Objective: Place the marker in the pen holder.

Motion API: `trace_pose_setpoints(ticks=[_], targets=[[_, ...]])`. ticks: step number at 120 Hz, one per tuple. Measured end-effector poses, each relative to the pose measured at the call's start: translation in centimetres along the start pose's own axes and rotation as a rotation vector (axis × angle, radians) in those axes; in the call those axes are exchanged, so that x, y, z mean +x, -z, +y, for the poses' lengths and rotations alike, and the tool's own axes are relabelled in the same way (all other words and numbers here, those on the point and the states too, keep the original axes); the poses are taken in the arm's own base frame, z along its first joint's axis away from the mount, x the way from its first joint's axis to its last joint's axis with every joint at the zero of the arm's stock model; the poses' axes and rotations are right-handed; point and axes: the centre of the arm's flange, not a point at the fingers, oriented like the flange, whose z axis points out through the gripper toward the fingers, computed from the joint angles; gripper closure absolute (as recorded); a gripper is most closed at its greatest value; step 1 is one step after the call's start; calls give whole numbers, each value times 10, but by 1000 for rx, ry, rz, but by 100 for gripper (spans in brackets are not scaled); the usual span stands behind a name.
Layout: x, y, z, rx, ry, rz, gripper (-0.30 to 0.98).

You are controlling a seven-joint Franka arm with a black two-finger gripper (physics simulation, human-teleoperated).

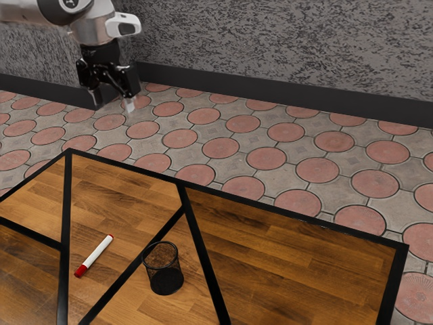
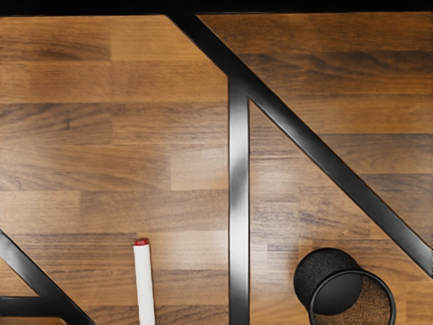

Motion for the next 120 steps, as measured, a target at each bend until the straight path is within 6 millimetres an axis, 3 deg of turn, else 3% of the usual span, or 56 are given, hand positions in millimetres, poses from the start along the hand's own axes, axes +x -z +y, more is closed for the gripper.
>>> trace_pose_setpoints(ticks=[22, 32, 40, 49, 72, 82, 91, 120], targets=[[-5, 10, -3, -2, 3, 1, 0], [-21, 14, -3, 7, -2, -5, 0], [-43, -12, -6, 9, -16, -37, 0], [-51, -51, -33, 4, 16, -81, 0], [-51, -131, -55, 1, 22, -110, 0], [-59, -188, -64, -6, 30, -133, 0], [-61, -225, -71, -5, 42, -146, 0], [-73, -314, -107, -3, 93, -146, 0]])
